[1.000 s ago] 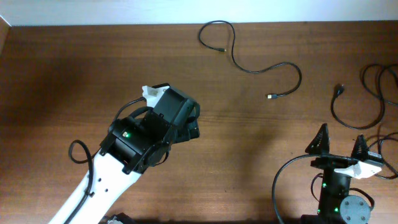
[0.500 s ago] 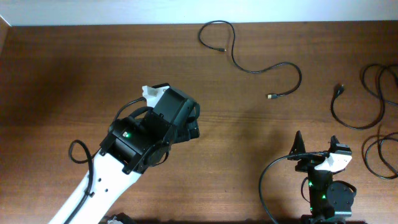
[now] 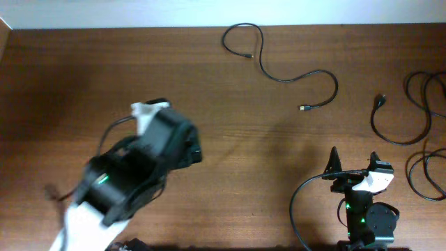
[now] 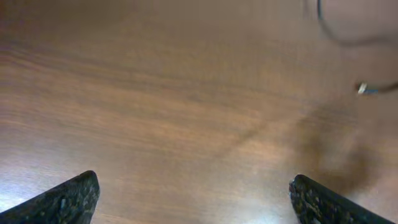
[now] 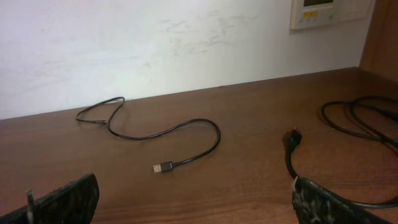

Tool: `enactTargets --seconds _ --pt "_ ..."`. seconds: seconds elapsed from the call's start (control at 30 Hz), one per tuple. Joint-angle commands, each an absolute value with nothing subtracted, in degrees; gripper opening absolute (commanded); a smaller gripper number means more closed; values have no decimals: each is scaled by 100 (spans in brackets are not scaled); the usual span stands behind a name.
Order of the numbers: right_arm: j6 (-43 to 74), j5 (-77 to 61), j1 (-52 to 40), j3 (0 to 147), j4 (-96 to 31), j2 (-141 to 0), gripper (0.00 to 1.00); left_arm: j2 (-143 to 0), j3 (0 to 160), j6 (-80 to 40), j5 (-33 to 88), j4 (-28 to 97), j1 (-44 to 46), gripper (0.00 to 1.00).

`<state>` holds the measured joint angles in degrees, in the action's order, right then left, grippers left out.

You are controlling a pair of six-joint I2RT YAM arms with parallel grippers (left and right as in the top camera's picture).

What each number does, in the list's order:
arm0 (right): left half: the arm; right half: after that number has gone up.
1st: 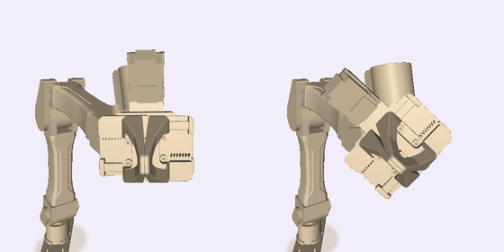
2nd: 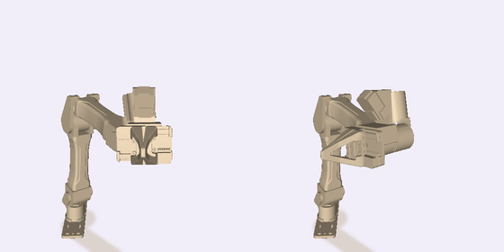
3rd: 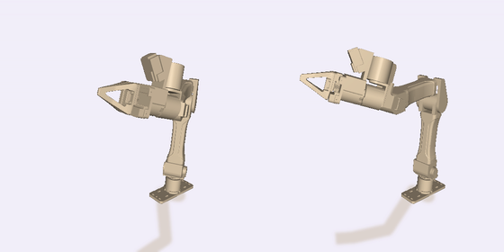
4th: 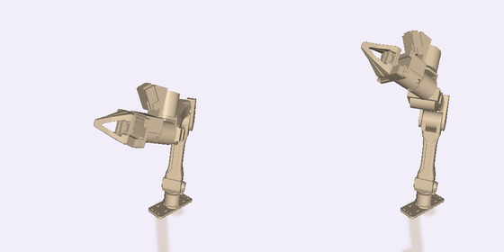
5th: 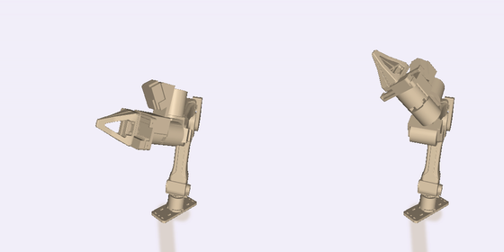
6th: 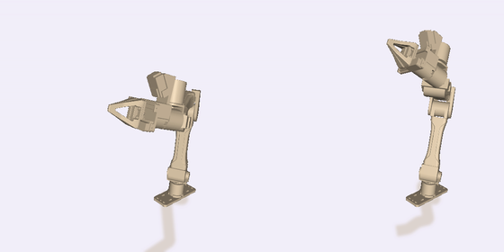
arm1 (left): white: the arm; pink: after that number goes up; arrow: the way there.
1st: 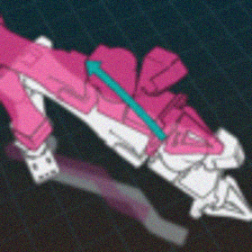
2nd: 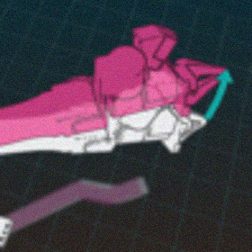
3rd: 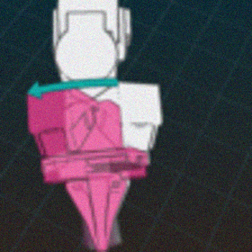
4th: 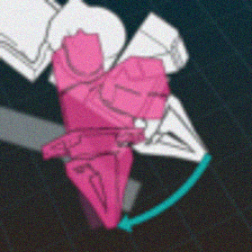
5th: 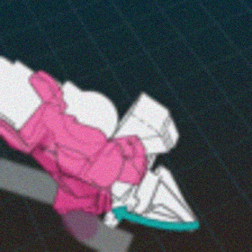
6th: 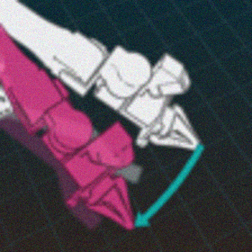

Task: Untangle cables

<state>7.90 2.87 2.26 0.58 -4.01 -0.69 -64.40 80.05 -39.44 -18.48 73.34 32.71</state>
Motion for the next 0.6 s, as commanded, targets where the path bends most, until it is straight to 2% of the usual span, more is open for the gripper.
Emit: enactTargets --seconds 0.0,0.13,0.2,0.3,0.43,0.5,0.57 --pt "773 209 233 32 -456 -32 99 -4823 7487 -3723 -1973 7098 2248 99" --pt "773 211 233 32 -456 -32 98 -1846 5426 -3664 -1728 6436 1098 99" --pt "773 209 233 32 -456 -32 98 -696 4257 -2921 -1118 5465 578 99" --pt "773 209 233 32 -456 -32 98 -141 2676 -1570 -484 3055 292 99" --pt "770 209 233 32 -456 -32 98 -27 534 -1313 -165 -67 325 99" --pt "773 209 233 32 -456 -32 99 -27 49 -1286 -178 -338 397 99" --pt "773 209 233 32 -456 -32 99 -27 51 -290 -60 -32 506 99"
